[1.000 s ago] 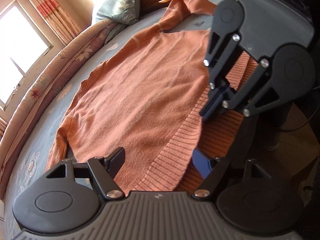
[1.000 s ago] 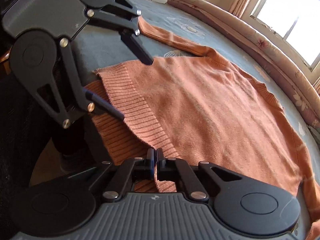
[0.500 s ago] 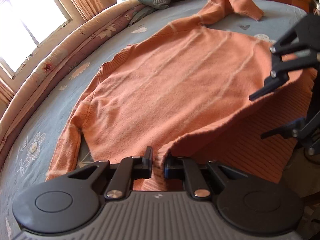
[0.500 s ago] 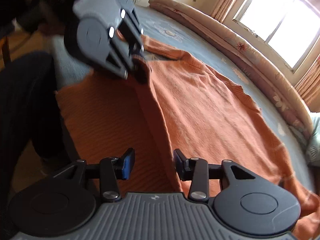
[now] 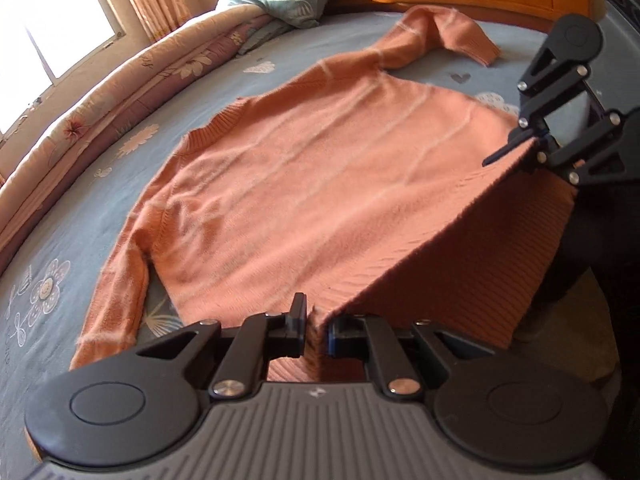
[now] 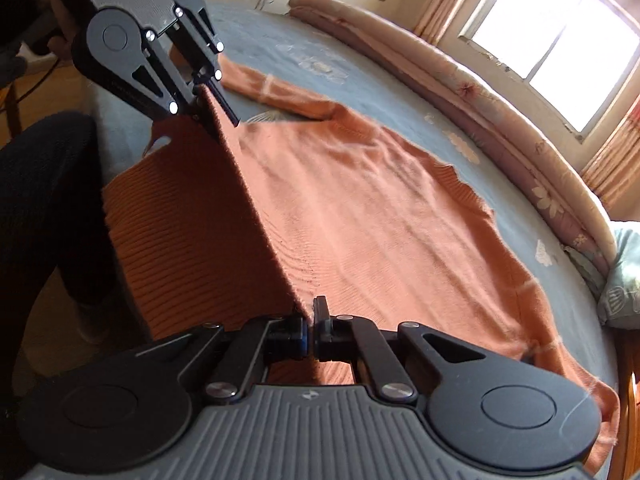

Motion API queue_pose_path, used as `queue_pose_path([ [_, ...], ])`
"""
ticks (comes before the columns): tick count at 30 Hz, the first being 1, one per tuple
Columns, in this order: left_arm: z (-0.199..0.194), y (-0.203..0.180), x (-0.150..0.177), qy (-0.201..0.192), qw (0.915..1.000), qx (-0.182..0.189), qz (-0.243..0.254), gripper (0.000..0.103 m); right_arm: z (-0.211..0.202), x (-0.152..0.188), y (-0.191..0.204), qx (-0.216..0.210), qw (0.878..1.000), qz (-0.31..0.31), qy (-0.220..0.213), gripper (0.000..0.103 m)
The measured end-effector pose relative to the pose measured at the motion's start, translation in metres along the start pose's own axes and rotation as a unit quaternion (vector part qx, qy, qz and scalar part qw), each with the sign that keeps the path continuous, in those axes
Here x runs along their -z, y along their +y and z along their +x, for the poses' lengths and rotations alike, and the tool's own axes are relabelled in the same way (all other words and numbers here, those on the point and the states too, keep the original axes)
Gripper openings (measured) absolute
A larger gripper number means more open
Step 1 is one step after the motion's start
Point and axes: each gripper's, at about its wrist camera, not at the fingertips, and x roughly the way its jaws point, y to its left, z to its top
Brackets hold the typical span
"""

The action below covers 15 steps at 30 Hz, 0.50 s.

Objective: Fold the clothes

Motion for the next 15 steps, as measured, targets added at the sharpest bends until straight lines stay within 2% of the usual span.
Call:
queue_pose_path([
  [4,0.024,-0.017,0.031,0.062,0.9979,0.017,0.007,0.008,0.020,0.019,0.022,-0.028,0.998,-0.010,0.048,0.004],
  [6,0.023,-0.016,0.041,0.058,0.9982,0.013,-0.010,0.009,0.026,0.024,0.030,-0.026,0.998,-0.012,0.057,0.005],
  [8,0.015,-0.010,0.047,0.058,0.9976,0.010,-0.036,0.015,0.025,0.024,0.035,-0.021,0.998,-0.013,0.059,0.009],
  [11,-0.001,0.002,0.063,0.066,0.9957,-0.008,-0.066,0.015,0.011,0.024,0.035,-0.025,0.998,-0.005,0.051,0.019],
  [15,-0.022,0.016,0.083,0.074,0.9928,-0.029,-0.089,0.016,-0.005,0.034,0.027,-0.029,0.998,0.027,0.051,0.026],
])
